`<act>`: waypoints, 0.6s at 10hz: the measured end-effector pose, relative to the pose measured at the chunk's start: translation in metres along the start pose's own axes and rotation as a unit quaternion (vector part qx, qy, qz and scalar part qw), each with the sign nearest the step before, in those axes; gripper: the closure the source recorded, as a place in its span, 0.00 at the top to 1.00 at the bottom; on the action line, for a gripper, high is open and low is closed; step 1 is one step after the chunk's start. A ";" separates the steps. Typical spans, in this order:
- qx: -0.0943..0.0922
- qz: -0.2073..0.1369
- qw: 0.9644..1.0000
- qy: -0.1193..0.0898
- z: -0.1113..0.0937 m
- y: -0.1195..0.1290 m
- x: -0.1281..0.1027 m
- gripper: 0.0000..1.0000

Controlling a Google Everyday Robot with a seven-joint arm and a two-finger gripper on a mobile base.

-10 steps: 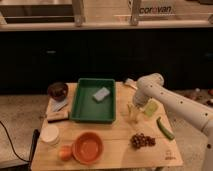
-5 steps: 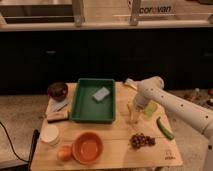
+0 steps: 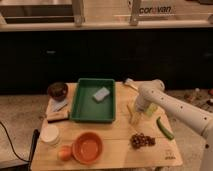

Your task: Place banana in red bowl

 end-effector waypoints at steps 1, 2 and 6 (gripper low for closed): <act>-0.001 -0.002 1.000 -0.001 0.001 0.001 0.000 0.40; -0.004 -0.005 1.000 0.000 0.002 0.002 0.001 0.29; -0.002 -0.019 1.000 -0.003 0.001 0.005 -0.001 0.00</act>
